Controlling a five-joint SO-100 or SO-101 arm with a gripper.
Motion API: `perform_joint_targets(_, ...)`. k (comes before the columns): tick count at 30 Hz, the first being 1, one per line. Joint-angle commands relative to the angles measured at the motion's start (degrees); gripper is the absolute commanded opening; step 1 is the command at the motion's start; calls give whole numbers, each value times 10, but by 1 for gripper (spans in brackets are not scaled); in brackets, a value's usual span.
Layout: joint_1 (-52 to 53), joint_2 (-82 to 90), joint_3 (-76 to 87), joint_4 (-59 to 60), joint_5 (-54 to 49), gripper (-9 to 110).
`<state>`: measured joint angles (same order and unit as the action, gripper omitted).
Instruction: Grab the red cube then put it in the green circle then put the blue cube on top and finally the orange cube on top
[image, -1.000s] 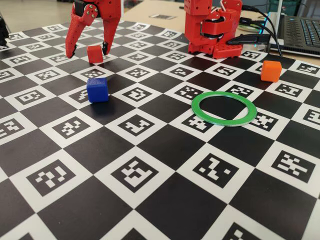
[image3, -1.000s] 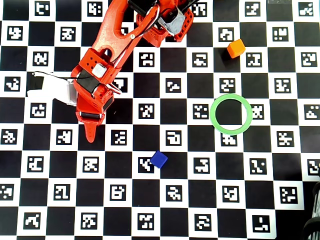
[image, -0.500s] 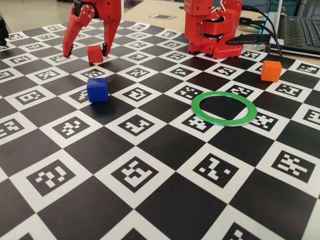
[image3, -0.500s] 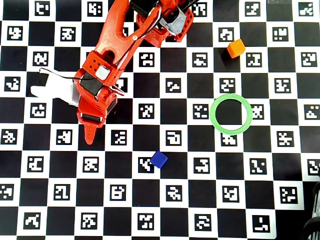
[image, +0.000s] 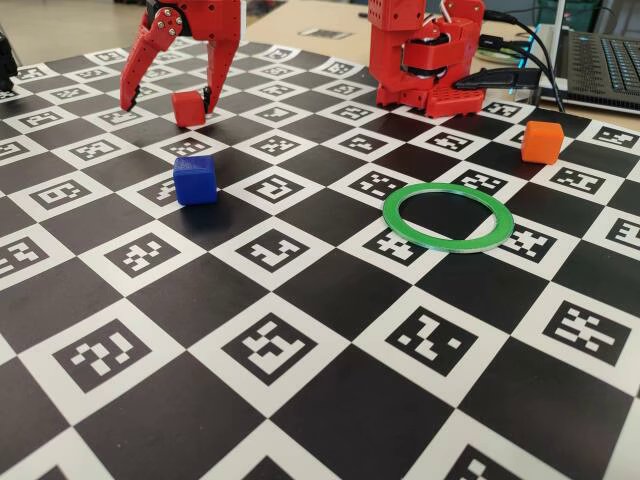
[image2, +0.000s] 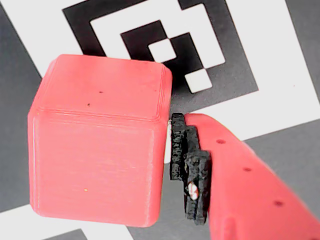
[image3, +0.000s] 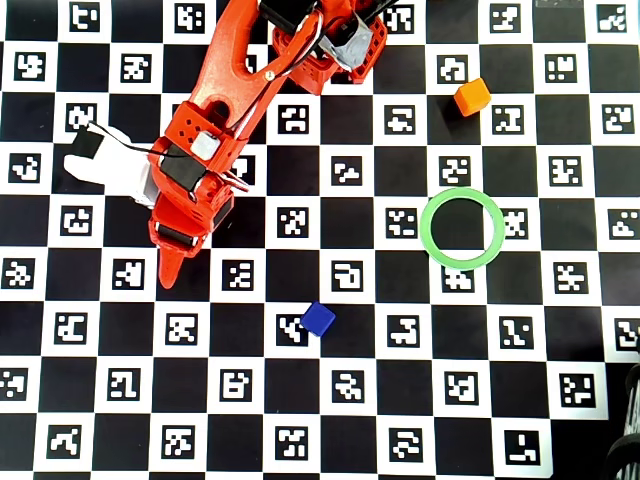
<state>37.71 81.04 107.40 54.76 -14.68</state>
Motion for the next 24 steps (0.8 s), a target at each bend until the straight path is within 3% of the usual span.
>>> perform_joint_targets(1, -7, 11, -20, -3, 19, 47)
perform_joint_targets(14, -4, 10, -22, -4, 58, 45)
perform_joint_targets(24, -4, 11, -21, -5, 59, 13)
